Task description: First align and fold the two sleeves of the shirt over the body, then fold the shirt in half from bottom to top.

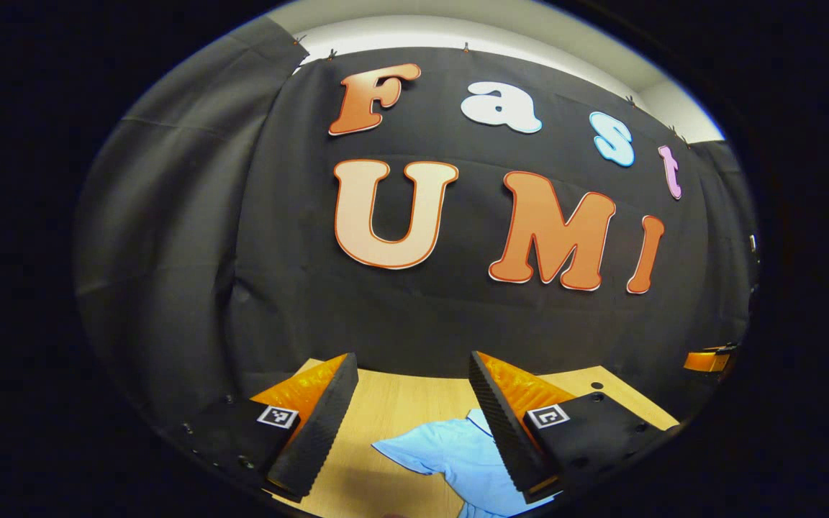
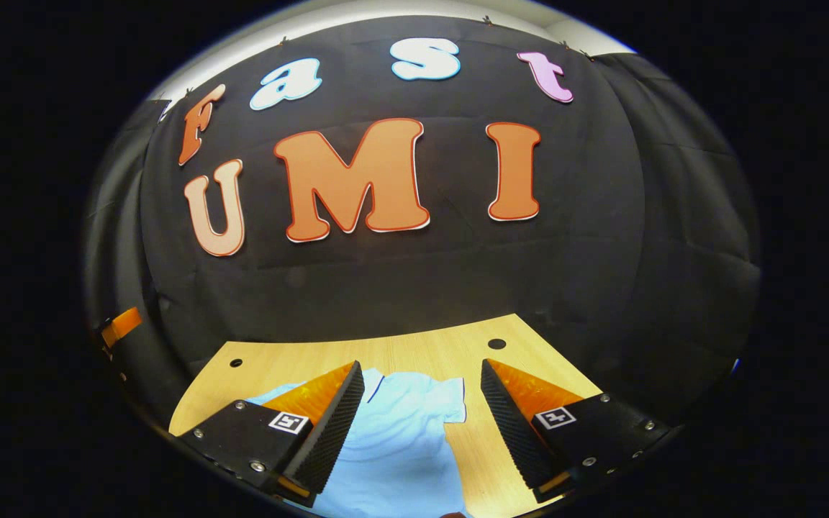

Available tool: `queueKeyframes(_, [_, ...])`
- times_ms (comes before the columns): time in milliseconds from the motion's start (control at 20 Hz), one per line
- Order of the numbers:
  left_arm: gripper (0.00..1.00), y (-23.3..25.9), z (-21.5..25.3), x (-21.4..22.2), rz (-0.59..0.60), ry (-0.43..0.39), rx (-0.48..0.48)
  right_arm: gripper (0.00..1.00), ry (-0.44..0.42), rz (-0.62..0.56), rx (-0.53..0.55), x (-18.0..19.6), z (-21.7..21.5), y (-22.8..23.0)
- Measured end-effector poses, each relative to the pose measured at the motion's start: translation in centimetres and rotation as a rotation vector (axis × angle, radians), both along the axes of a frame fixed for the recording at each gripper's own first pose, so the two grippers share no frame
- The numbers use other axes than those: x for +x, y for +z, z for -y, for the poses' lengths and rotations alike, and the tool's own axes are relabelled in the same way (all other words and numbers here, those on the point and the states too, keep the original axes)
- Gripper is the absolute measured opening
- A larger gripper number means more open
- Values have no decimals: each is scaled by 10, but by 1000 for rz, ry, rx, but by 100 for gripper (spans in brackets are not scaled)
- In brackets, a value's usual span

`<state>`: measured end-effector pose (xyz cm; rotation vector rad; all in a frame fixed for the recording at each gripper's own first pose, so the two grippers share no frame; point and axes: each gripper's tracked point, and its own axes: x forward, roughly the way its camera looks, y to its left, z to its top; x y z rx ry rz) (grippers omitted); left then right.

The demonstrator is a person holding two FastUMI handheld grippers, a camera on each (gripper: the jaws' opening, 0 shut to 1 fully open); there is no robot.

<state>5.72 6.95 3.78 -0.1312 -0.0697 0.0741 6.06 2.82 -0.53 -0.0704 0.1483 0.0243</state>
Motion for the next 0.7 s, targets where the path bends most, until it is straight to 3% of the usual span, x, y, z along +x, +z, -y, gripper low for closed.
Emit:
queueKeyframes(300, [100, -4, 22, 23, -16, 3, -27, 98, -35, -96, -57, 41, 25, -16])
queueKeyframes(700, [100, -1, 21, 40, -28, 48, 33, 98, -37, -320, -109, 113, 36, -50])
